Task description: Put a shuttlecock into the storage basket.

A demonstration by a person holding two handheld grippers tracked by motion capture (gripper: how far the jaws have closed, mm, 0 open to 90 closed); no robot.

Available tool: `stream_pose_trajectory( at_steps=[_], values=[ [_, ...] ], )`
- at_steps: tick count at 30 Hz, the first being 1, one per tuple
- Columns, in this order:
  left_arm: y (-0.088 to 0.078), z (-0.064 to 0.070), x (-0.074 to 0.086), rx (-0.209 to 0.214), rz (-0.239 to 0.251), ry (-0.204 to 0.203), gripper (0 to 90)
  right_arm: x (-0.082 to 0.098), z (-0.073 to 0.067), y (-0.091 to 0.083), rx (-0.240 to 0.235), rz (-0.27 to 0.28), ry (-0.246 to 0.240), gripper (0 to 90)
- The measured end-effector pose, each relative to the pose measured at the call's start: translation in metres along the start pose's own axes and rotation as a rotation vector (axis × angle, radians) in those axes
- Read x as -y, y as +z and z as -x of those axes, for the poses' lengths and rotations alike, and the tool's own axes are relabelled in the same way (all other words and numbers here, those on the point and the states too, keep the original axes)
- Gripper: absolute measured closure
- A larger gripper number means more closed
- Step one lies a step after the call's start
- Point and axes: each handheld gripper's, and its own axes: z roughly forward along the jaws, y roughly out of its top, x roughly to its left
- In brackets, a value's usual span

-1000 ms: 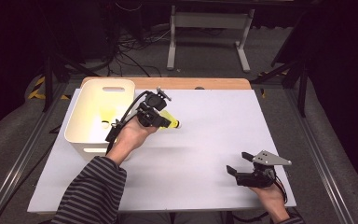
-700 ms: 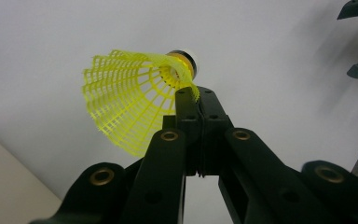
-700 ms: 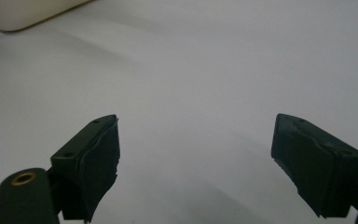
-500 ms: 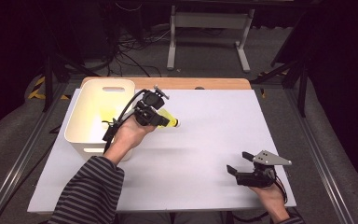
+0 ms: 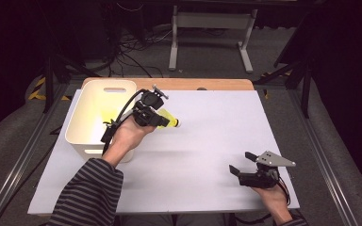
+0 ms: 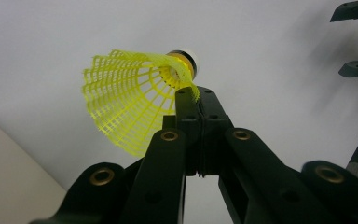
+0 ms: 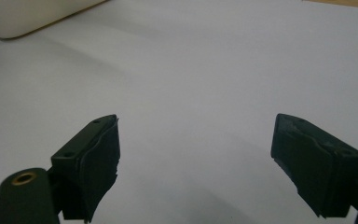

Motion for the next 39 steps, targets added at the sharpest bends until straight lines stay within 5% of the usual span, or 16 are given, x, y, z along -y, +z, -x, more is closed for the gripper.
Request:
stream_pose_trajectory(
  at_steps=[39],
  values=[
    [-0.029,-0.007,0.010,-0.023,0.015,-0.006,89.6,0.001,0.001,-0.001,0.005,0.000,0.006,16.2]
  ],
)
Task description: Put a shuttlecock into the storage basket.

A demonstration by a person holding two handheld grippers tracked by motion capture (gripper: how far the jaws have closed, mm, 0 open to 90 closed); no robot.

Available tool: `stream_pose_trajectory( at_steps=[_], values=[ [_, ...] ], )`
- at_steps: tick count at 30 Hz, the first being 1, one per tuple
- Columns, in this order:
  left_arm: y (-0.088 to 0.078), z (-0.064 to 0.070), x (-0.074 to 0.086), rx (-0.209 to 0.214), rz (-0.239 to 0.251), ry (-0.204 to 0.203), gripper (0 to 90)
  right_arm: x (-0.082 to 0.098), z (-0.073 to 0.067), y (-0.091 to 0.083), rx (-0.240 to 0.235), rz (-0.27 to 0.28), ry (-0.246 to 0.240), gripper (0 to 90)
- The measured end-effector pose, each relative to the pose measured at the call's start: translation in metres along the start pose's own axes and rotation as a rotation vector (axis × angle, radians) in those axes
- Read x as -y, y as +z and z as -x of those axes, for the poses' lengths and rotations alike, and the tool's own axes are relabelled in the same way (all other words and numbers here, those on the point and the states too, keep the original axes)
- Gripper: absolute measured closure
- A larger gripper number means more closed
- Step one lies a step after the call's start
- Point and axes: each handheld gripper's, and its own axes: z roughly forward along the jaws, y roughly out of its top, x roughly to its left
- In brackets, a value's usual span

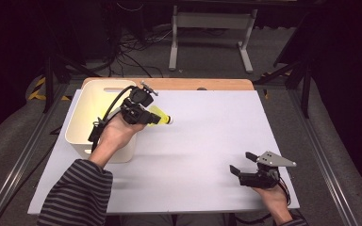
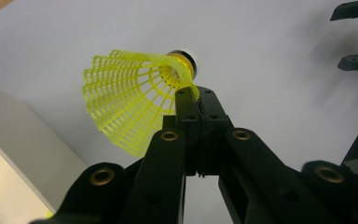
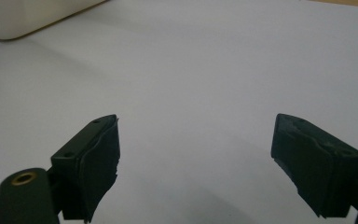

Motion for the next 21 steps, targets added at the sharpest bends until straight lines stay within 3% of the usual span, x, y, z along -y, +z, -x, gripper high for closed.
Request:
stream_pose_trajectory(
  at_steps=[21],
  values=[
    [-0.0102,-0.0089,0.0034,-0.018,0.003,-0.025,89.6,0.0001,0.0002,-0.0005,-0.003,0.000,0.003,16.2]
  ],
)
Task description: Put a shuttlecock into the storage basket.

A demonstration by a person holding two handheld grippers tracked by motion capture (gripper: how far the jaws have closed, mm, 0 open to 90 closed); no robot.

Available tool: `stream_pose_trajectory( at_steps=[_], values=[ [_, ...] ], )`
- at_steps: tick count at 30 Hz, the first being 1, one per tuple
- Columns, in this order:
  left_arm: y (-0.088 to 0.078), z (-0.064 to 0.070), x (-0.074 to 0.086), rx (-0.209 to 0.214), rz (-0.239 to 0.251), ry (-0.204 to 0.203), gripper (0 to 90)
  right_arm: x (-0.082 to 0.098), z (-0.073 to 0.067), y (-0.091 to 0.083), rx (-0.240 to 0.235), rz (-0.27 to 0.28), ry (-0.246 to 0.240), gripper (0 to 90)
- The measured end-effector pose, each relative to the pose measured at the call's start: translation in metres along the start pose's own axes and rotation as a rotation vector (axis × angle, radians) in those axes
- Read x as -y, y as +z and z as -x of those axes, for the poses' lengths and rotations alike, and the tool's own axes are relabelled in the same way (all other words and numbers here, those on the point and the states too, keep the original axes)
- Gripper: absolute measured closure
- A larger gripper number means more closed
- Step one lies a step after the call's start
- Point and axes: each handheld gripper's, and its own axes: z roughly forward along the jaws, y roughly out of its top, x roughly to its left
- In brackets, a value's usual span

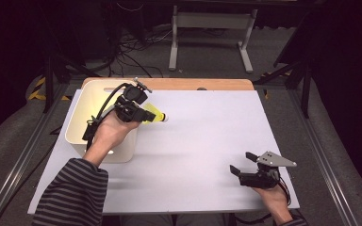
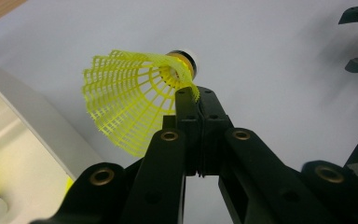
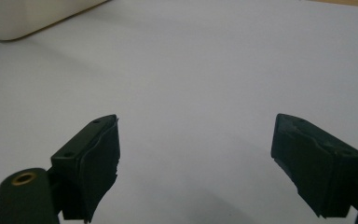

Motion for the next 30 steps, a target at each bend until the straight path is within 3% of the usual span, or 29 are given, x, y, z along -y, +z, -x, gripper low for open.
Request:
stream_pose_trajectory(
  at_steps=[30],
  values=[
    [-0.016,-0.013,0.009,-0.036,0.026,-0.035,89.6,0.000,-0.001,0.000,-0.002,-0.003,-0.003,16.2]
  ],
)
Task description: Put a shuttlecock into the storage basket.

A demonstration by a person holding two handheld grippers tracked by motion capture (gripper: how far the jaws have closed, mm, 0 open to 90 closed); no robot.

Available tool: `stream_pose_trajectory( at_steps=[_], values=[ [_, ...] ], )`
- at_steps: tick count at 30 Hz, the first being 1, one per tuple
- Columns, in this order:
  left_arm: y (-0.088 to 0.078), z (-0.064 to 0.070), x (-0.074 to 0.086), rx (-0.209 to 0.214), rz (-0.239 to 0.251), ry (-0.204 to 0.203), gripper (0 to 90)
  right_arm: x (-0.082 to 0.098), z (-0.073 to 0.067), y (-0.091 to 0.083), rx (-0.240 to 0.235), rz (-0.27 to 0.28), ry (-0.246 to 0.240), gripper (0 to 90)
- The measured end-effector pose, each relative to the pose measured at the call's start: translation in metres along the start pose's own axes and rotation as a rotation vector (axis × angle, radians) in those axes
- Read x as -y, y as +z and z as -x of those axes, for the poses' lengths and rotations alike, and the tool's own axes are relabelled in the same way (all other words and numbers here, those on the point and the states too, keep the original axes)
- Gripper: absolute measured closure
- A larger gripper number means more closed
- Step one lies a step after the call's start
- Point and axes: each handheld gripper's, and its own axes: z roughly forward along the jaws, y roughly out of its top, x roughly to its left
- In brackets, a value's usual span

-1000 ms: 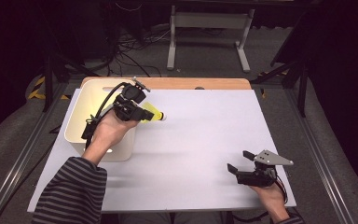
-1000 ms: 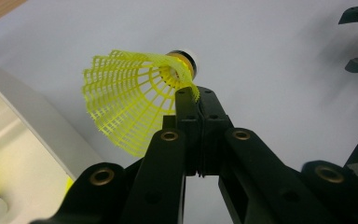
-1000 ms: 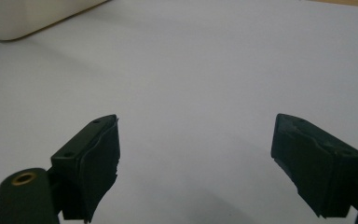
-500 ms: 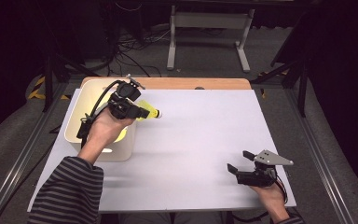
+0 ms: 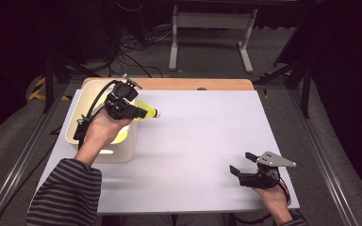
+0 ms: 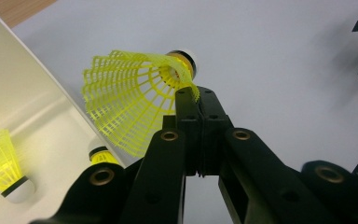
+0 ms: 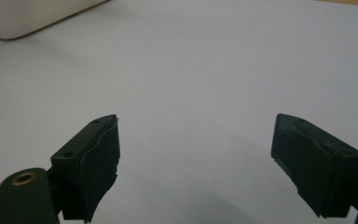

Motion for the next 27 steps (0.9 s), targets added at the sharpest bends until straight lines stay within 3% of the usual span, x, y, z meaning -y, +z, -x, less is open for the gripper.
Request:
stream_pose_trajectory(
  at_steps=[27],
  values=[
    [-0.014,-0.015,0.011,-0.022,0.036,-0.046,89.6,0.000,-0.001,0.001,-0.002,-0.006,-0.006,16.2]
  ],
)
